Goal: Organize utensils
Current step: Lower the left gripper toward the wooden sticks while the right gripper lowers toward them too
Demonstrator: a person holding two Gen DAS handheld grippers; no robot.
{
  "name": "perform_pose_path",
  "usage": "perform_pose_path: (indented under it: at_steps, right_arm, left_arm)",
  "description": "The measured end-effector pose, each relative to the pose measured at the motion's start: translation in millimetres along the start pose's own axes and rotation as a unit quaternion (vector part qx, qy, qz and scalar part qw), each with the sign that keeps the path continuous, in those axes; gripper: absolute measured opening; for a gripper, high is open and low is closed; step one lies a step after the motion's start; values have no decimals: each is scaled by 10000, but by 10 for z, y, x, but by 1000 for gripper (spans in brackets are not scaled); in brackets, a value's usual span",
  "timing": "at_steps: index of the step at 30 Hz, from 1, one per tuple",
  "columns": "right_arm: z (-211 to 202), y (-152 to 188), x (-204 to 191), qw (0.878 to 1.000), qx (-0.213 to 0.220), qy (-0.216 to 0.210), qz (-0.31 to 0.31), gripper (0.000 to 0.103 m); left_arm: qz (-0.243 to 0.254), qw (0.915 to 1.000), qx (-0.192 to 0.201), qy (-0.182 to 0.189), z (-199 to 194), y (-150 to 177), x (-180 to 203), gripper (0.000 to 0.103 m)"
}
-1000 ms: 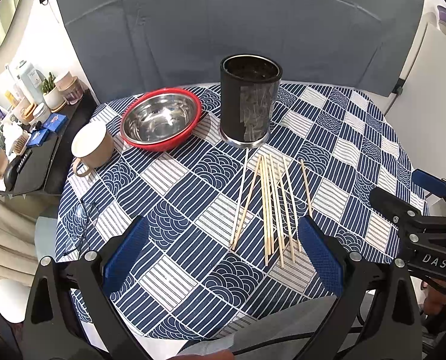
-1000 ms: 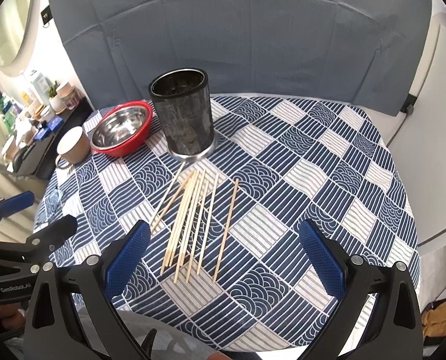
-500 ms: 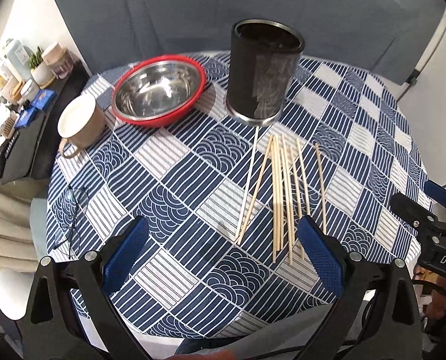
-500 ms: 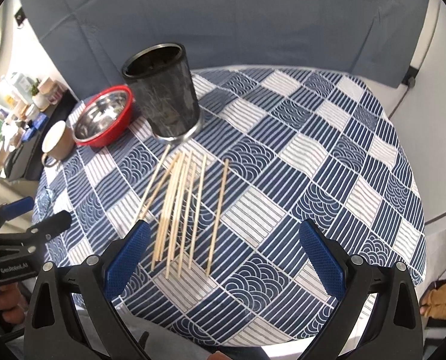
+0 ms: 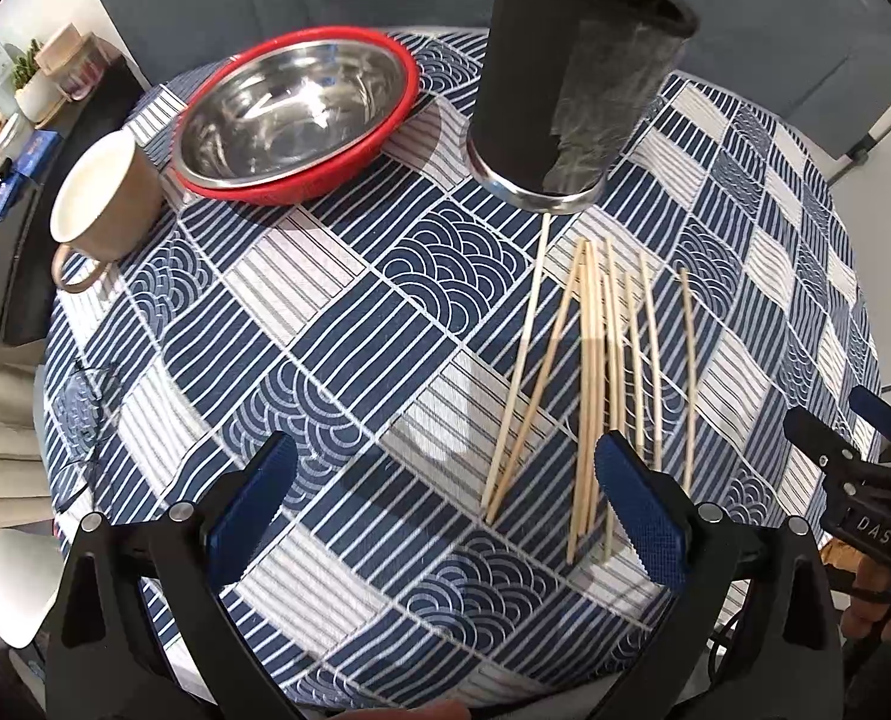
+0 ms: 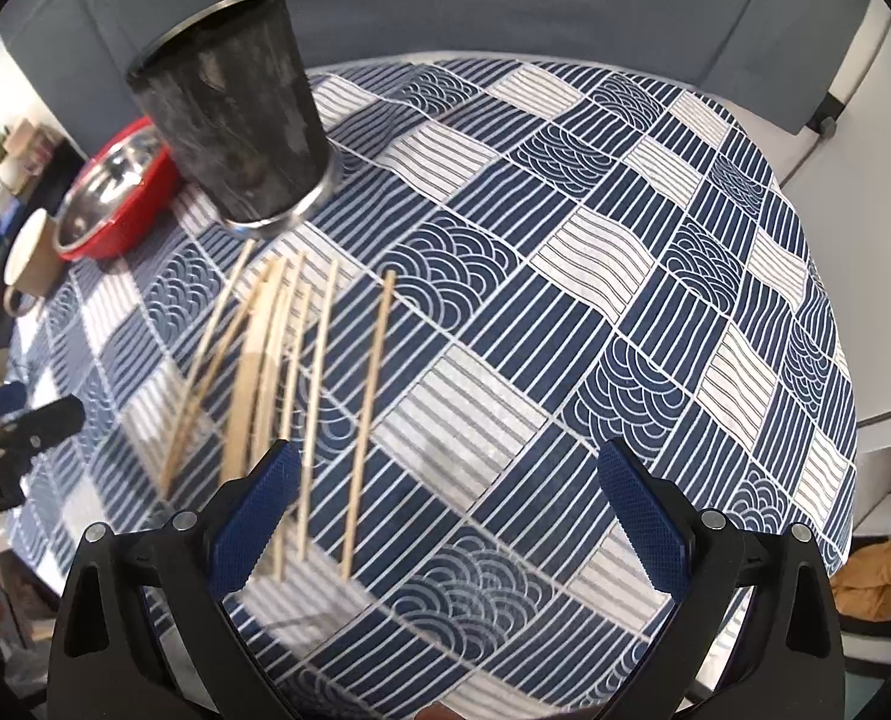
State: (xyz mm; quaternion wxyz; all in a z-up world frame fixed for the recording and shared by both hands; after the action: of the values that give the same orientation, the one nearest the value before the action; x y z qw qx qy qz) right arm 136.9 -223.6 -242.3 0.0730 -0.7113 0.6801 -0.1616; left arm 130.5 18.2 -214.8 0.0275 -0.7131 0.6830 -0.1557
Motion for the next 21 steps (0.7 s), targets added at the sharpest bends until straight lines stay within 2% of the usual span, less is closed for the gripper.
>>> perform_pose_path:
  at_steps: [8,13,19,21]
  right_arm:
    - [474,5,-56,9997,-148,176,-131,95]
    - [609,-33,-93,9993,-156,303,-168,95]
    - [784,-42,-87,9986,-282,418,-156,95]
    - [845,-53,-88,9983,-310,460,-173,95]
  left_arm:
    - [260,9992,-135,-259,453,-93,-71,97]
    - [263,9989,-303,-221,738,-140,-79,97]
    - [242,9982,-365,-415,911,-210,-144,98]
    - [236,9983,-380,-373,954,-218,-140,99]
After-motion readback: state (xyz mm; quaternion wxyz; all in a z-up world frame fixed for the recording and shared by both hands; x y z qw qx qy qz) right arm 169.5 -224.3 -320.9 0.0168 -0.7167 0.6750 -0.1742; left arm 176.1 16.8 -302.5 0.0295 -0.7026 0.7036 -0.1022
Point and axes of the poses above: each gripper's, at about its wrist camera, not at the fingertips, and z roughly the way its jaws point, x to its right, y to its underside, the point moved 10 cm from there along z, roughly the way its jaws point, and after that the axes turned 8 degrees about y, right-handed, at the moved point
